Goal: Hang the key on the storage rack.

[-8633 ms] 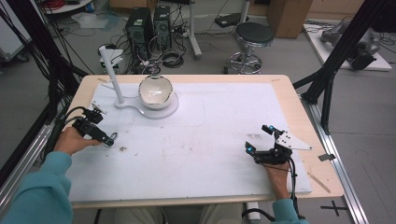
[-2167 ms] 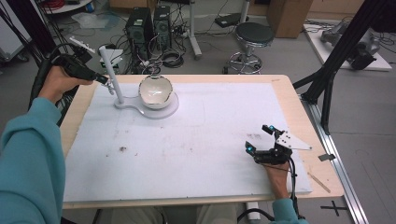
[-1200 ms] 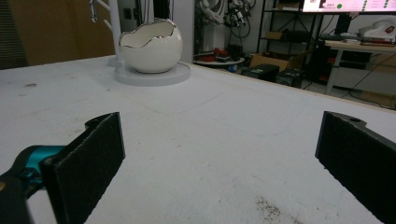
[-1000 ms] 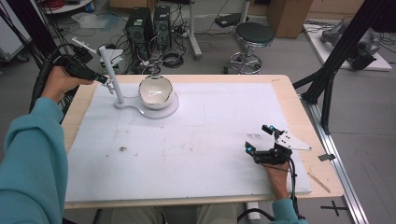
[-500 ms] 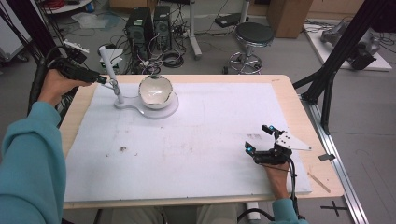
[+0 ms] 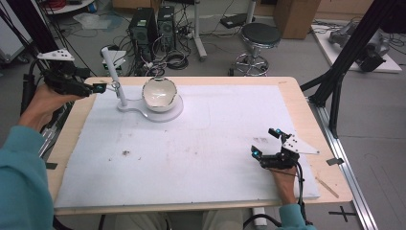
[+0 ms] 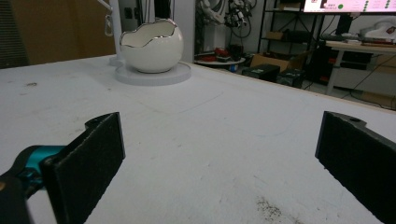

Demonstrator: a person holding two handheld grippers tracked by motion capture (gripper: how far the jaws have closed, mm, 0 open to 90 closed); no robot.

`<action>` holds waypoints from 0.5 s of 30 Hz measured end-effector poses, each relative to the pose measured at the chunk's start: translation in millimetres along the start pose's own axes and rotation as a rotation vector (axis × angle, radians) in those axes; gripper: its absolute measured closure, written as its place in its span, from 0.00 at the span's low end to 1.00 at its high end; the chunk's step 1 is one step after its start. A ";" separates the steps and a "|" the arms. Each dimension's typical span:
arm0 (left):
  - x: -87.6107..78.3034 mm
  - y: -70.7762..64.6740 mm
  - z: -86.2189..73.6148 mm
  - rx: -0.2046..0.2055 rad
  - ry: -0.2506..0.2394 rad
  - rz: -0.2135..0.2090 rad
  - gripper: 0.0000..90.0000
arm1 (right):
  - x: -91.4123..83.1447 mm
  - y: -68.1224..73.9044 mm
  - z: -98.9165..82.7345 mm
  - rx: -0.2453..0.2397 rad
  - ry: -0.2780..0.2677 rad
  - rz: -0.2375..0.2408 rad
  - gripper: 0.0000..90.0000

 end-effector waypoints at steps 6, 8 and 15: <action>-4.3 -41.2 -14.9 0.035 -0.113 -0.039 0.02 | -0.1 -0.2 0.0 -0.002 0.000 -0.002 0.01; -2.7 -54.8 -24.5 0.035 -0.143 -0.056 0.02 | 0.2 0.0 0.3 -0.005 -0.003 -0.001 0.01; 3.8 -99.9 -64.8 0.079 -0.262 -0.071 0.02 | -0.1 0.0 0.1 0.002 -0.001 -0.003 0.01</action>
Point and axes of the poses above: each handheld gripper's, and its own axes: x roughly forward along the jaws, z roughly out of its top, y roughly to its left, the point moved 9 cm from there along x, roughly forward along the jaws, and after that the axes turned 1 degree about -y, right-handed, at the moved point
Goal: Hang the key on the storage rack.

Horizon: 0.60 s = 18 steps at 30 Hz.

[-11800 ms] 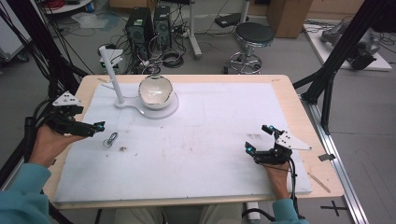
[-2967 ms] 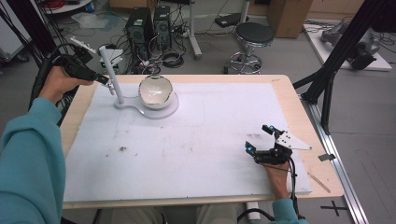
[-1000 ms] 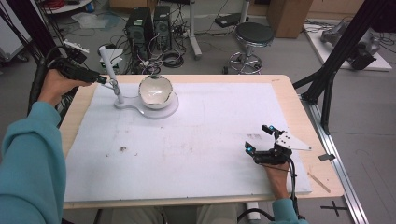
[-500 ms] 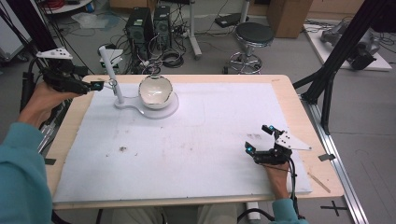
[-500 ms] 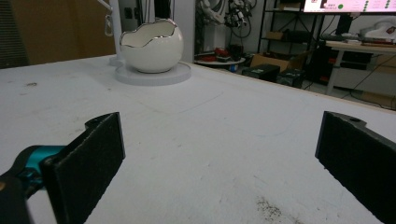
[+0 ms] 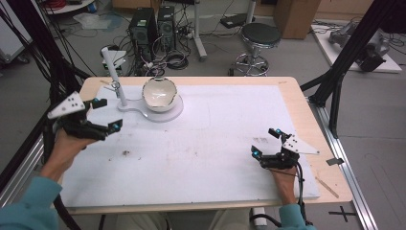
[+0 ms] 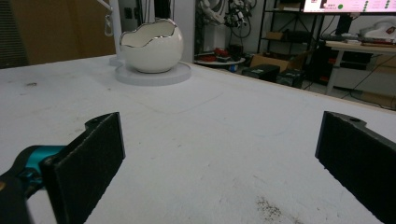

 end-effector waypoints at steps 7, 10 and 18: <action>-11.8 -24.9 -28.4 -0.022 -0.143 0.061 0.02 | -0.6 0.4 0.2 -0.008 -0.005 -0.002 0.01; -14.9 -27.8 -40.4 -0.027 -0.162 0.096 0.02 | -0.8 0.4 0.3 -0.001 -0.007 -0.003 0.01; -20.3 -33.3 -67.0 -0.044 -0.244 0.171 0.02 | -0.6 -1.0 0.7 -0.005 -0.012 -0.005 0.01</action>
Point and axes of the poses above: each handheld gripper's, and its own axes: x roughly forward along the jaws, z roughly out of its top, y roughly to its left, the point moved 9 cm from there along x, roughly forward along the jaws, and after that the axes turned 1 degree about -y, right-handed, at the moved point
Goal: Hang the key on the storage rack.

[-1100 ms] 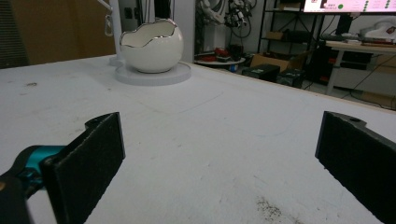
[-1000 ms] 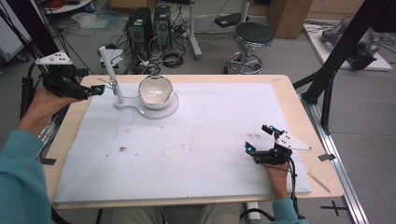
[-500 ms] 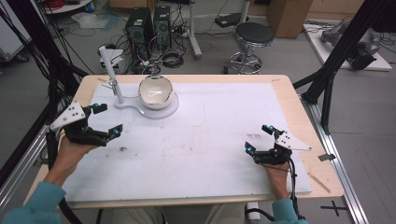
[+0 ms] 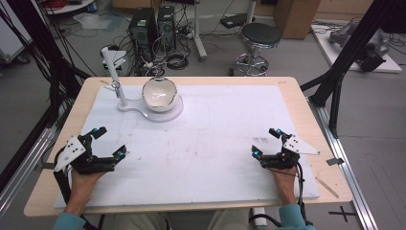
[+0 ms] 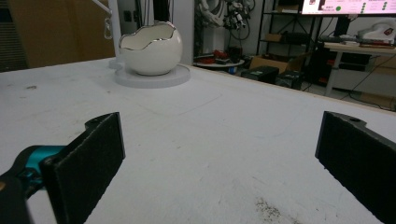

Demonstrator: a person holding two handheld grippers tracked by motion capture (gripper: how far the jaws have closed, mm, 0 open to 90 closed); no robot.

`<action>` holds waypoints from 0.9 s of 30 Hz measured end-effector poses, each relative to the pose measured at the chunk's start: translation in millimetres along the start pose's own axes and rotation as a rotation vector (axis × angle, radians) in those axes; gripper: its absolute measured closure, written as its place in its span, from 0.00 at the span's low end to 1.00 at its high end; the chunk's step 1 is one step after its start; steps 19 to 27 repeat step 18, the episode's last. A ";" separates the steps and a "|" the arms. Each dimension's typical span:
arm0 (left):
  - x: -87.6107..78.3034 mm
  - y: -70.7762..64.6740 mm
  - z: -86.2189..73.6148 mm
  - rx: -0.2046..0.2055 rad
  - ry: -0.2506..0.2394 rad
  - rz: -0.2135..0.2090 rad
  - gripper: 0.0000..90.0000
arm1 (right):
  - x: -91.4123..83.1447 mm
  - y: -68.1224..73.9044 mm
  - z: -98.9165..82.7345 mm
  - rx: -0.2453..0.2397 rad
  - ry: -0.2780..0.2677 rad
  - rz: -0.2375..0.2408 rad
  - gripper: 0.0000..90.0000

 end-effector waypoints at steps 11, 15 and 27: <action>-5.6 -1.3 -24.8 -0.018 -0.016 0.015 0.02 | 0.0 1.5 -0.2 -0.009 0.003 0.001 0.01; -4.8 -1.9 -25.4 -0.011 -0.007 0.018 0.02 | -0.2 0.7 0.2 -0.004 -0.002 -0.002 0.01; -5.2 -0.9 -25.4 -0.011 -0.009 0.023 0.02 | -0.6 2.2 -0.2 -0.002 0.002 0.001 0.01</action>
Point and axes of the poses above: each handheld gripper's, and its own axes: x roughly forward along the jaws, z roughly out of its top, y roughly to its left, the point moved 9 cm from there along x, roughly forward along the jaws, and after that the axes turned 1 degree about -y, right-handed, at the moved point
